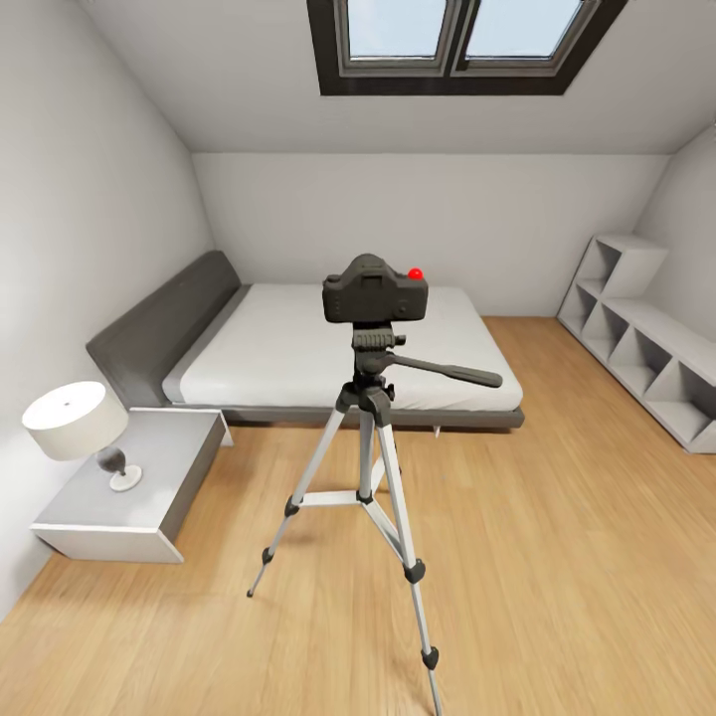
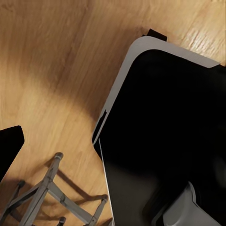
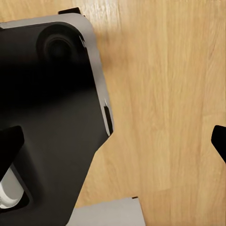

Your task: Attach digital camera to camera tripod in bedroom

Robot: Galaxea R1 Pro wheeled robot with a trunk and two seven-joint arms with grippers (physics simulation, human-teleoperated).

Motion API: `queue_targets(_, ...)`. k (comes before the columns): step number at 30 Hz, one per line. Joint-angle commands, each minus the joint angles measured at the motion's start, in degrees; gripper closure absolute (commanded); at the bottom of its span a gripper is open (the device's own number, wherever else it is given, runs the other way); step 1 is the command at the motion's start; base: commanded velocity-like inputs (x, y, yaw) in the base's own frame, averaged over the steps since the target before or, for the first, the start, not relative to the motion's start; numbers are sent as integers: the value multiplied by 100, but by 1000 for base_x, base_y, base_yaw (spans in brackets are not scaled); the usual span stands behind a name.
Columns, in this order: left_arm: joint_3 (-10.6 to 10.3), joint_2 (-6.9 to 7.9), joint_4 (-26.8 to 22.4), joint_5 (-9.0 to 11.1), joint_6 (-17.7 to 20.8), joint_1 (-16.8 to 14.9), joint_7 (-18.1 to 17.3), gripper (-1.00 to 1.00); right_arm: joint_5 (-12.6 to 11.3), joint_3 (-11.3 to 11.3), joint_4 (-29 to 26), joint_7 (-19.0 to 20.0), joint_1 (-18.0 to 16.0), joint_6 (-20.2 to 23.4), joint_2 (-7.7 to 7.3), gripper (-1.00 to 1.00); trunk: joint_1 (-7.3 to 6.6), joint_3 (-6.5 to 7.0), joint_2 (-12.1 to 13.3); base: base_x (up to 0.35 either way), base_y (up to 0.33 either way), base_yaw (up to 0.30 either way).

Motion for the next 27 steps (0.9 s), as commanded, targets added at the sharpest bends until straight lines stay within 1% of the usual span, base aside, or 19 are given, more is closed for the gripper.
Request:
queue_targets(1,-49,2,-6,36,-9,-2,20,-100,-60,43,19,31,-8,-33,1,-100,3,-1,-9,0,0,0)
queue_targets(6,-68,16,-39,-3,-18,-2,15,-100,-60,43,19,31,-8,-33,3,-100,3,42,-9,0,0,0)
queue_targets(15,-61,18,-45,-9,-20,-2,14,-100,-47,48,19,23,-8,-45,10,-100,3,125,-9,0,0,0)
queue_targets(22,-59,18,-44,-16,-20,-2,17,-100,-23,60,19,15,-8,-50,107,-100,3,189,-9,0,0,0)
queue_targets(27,-65,18,-47,-14,-20,-2,14,-100,-12,71,19,19,-8,-41,141,-100,3,235,-9,0,0,0)
